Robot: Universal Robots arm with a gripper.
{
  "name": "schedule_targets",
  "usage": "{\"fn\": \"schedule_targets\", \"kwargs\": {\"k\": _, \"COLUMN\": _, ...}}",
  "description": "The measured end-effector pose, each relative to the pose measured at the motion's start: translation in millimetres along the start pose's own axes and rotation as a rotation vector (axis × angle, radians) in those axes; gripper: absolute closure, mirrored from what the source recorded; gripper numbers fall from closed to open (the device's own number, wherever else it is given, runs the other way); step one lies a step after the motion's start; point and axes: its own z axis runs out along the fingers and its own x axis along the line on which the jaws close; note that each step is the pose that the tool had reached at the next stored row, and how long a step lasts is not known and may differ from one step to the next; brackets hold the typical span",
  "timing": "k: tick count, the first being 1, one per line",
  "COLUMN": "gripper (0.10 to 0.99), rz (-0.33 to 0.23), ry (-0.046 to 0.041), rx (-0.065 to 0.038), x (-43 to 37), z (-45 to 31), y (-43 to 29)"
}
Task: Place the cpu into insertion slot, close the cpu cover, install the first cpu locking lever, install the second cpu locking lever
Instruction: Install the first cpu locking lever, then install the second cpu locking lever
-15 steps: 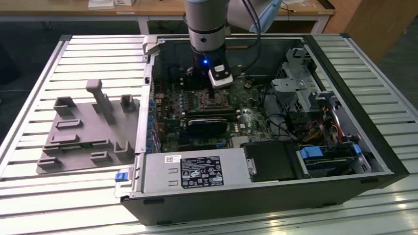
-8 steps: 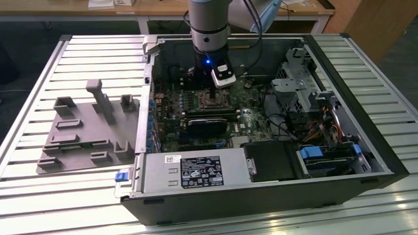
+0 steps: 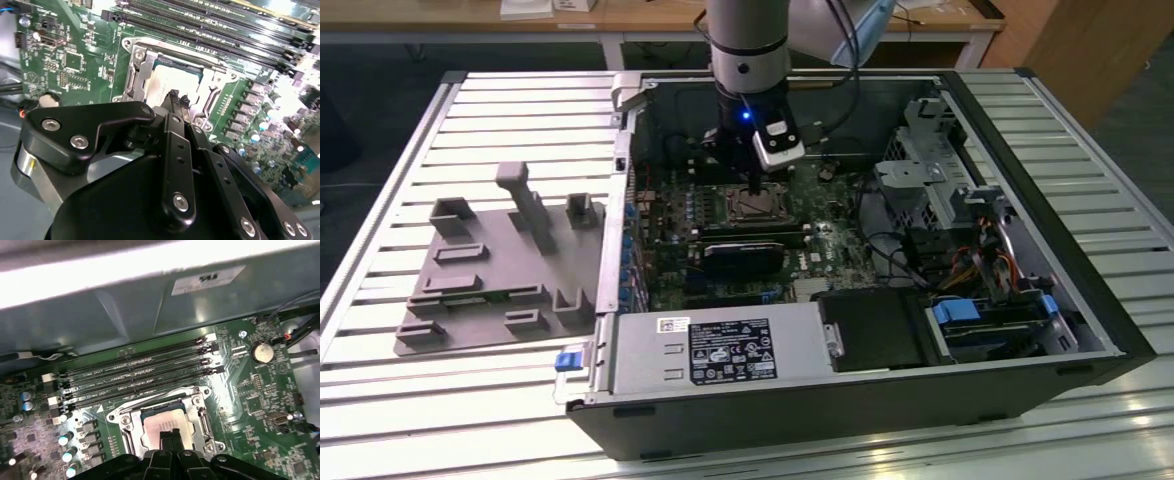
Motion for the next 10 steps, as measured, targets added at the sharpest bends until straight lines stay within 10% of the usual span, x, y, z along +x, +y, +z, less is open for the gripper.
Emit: {"fn": "schedule_targets", "kwargs": {"k": 10, "gripper": 0.980, "rz": -0.001, "ry": 0.0000, "rx": 0.000, "x": -0.9, "z": -10.1, "y": 0.7}}
